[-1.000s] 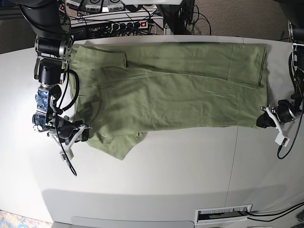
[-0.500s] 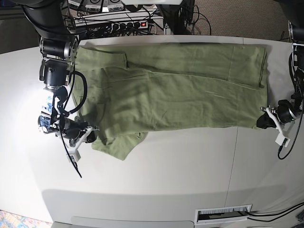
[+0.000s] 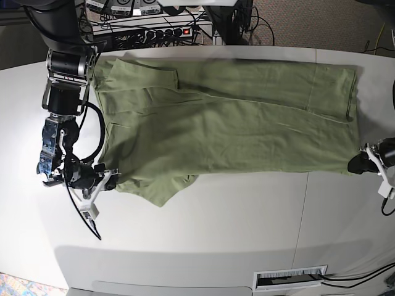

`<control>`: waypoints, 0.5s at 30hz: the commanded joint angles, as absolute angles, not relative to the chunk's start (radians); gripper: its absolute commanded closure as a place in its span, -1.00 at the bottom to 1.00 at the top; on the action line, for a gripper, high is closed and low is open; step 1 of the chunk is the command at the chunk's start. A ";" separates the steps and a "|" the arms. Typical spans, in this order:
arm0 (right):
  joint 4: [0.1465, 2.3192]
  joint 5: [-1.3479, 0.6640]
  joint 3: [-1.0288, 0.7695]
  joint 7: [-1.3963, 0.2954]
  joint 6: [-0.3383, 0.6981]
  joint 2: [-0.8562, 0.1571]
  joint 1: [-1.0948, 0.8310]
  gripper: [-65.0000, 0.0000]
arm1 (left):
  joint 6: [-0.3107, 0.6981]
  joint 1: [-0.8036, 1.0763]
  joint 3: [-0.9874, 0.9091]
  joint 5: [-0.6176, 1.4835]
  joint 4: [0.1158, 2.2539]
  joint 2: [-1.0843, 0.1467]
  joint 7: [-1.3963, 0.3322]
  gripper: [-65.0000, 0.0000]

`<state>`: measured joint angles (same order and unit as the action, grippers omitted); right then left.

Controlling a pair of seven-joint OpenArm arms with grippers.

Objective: Fold the T-shirt properly
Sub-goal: 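Lift the opposite edge and carry it over the first fold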

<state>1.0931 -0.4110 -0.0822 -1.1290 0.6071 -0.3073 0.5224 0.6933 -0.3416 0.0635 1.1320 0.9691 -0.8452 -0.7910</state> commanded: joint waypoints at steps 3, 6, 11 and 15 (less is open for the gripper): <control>1.156 -0.507 -0.085 -1.205 0.613 -0.333 0.555 1.00 | 0.698 -0.365 0.055 1.239 0.988 -0.876 -0.873 1.00; 1.205 -0.550 -0.085 -1.283 0.614 -0.333 0.548 1.00 | 0.698 -0.365 0.055 1.320 0.988 -0.876 -0.981 1.00; 1.295 -0.588 -0.085 -1.359 0.613 -0.333 0.523 1.00 | 0.698 -0.365 0.055 1.484 0.988 -0.879 -1.212 1.00; 1.329 -0.588 -0.085 -1.388 0.614 -0.333 0.521 1.00 | 0.698 -0.363 0.055 1.484 0.988 -0.893 -1.354 1.00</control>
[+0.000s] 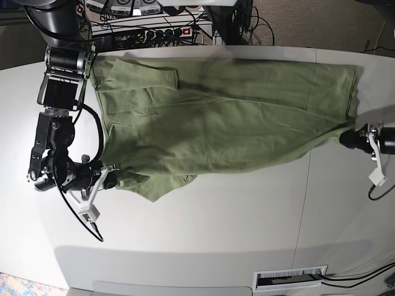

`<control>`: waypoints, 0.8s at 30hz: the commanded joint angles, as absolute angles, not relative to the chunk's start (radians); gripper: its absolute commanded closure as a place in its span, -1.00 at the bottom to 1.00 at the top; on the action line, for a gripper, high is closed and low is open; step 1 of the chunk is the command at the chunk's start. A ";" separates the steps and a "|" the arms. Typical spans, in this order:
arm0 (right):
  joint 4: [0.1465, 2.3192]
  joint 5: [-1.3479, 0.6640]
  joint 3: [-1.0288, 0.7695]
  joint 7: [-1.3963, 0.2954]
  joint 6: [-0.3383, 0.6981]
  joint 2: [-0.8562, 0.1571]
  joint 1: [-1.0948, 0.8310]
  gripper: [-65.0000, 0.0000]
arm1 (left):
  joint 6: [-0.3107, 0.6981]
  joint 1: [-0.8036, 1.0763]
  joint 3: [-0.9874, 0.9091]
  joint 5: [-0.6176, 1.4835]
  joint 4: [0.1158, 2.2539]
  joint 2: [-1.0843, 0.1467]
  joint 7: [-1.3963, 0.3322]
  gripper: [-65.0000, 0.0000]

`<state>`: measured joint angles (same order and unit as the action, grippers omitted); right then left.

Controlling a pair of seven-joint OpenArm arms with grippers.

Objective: Fold the T-shirt properly
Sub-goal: 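Lift the opposite edge and carry it over the first fold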

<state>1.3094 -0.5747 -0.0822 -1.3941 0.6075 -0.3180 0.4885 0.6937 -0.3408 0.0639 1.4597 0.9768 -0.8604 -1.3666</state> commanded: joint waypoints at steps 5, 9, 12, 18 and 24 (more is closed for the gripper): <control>1.329 -0.630 -0.085 -1.396 0.614 -0.333 0.514 1.00 | 0.698 -0.360 0.055 1.484 0.988 -0.923 -1.385 1.00; 1.329 -0.648 -0.085 -1.396 0.617 -0.333 0.498 1.00 | 0.698 -0.360 0.055 1.484 0.988 -0.947 -1.396 1.00; 1.329 -0.648 -0.085 -1.396 0.617 -0.333 0.490 1.00 | 0.698 -0.354 0.055 1.484 0.987 -0.957 -1.396 1.00; 1.329 -0.648 -0.085 -1.396 0.617 -0.333 0.487 1.00 | 0.698 -0.284 0.055 1.484 0.988 -0.958 -1.396 1.00; 1.329 -0.653 -0.085 -1.396 0.617 -0.333 0.483 1.00 | 0.698 -0.202 0.055 1.484 0.988 -0.958 -1.396 1.00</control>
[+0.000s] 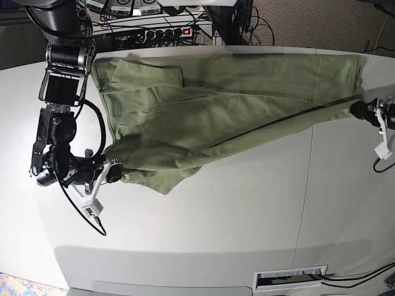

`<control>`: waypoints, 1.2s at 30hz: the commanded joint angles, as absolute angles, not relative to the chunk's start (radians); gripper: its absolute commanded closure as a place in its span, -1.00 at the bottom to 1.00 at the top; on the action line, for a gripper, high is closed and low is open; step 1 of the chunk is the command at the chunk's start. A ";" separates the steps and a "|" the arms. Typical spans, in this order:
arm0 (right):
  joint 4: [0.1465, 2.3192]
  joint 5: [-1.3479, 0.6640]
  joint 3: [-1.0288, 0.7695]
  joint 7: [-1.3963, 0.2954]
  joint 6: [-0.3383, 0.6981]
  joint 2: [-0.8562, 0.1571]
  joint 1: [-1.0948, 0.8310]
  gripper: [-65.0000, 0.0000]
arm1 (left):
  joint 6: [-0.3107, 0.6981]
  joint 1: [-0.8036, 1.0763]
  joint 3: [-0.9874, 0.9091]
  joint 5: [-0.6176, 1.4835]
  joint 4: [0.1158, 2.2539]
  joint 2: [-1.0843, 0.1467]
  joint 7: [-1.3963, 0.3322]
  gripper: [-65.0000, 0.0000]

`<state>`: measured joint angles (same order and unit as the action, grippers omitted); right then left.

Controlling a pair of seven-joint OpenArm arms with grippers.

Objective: Fold the T-shirt properly
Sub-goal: 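Lift the opposite edge and carry it over the first fold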

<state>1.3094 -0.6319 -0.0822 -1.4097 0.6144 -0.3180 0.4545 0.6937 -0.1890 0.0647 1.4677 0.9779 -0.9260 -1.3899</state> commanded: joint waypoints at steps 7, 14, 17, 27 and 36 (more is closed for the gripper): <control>1.329 -0.726 -0.085 -1.396 0.618 -0.332 0.464 1.00 | 0.698 -0.135 0.055 1.484 0.987 -0.958 -1.396 1.00; 1.329 -0.744 -0.085 -1.396 0.618 -0.332 0.396 1.00 | 0.698 -0.113 0.055 1.484 0.988 -0.958 -1.396 1.00; 1.329 -0.744 -0.085 -1.396 0.618 -0.333 0.382 1.00 | 0.698 -0.113 0.055 1.484 0.987 -0.955 -1.396 1.00; 1.329 -0.854 -0.087 -1.396 0.619 -0.379 0.377 1.00 | 0.698 -0.113 0.055 1.484 0.988 -0.973 -1.396 1.00; 1.378 -0.934 -0.194 -1.396 0.659 -0.496 0.377 1.00 | 0.698 -0.113 0.055 1.484 0.988 -1.011 -1.396 1.00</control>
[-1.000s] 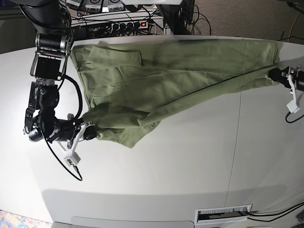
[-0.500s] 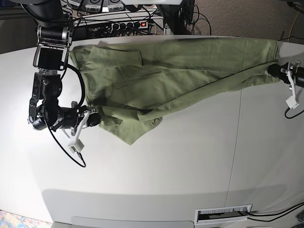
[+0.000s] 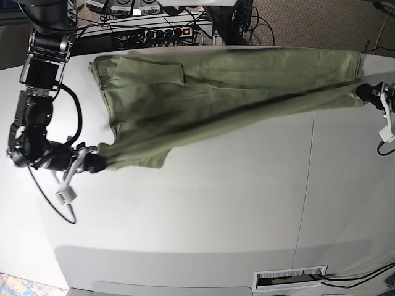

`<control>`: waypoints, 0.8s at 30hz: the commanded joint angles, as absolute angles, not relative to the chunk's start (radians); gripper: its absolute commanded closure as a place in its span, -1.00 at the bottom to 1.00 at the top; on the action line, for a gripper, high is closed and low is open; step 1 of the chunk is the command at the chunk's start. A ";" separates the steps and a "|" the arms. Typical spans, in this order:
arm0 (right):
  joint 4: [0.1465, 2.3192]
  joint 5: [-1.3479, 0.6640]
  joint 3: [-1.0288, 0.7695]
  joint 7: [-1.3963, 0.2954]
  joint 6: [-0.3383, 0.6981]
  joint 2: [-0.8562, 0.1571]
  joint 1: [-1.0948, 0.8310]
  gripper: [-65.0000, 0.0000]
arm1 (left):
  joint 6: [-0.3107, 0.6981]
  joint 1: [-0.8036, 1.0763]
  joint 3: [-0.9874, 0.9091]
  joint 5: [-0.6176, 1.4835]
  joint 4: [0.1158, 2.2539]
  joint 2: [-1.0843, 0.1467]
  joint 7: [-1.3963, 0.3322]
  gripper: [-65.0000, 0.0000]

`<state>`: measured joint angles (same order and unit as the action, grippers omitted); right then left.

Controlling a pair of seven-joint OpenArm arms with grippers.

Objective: Fold the T-shirt properly
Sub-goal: 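Lift the opposite edge and carry it over the first fold, then keep holding the edge with both grippers, drawing it across the shirt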

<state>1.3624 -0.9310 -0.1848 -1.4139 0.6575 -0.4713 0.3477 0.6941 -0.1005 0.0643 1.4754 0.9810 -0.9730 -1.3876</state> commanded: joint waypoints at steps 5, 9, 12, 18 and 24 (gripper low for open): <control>1.384 -0.935 -0.228 -1.396 0.659 -0.501 0.369 1.00 | 0.698 -0.113 0.055 1.484 0.988 -1.011 -1.396 1.00; 1.384 -0.934 -0.221 -1.396 0.659 -0.501 0.347 1.00 | 0.698 -0.113 0.055 1.484 0.988 -1.011 -1.396 1.00; 1.384 -0.934 -0.221 -1.396 0.659 -0.501 0.343 1.00 | 0.698 -0.113 0.055 1.484 0.988 -1.011 -1.396 1.00; 1.384 -0.935 -0.219 -1.396 0.659 -0.501 0.343 1.00 | 0.698 -0.113 0.055 1.484 0.988 -1.011 -1.396 1.00; 1.384 -0.935 -0.208 -1.396 0.659 -0.484 0.344 1.00 | 0.698 -0.113 0.055 1.484 0.988 -1.011 -1.396 1.00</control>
<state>1.3682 -0.9215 -0.2020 -1.4136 0.6559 -0.4644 0.3161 0.6941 -0.1001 0.0643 1.4784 0.9817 -0.9730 -1.3880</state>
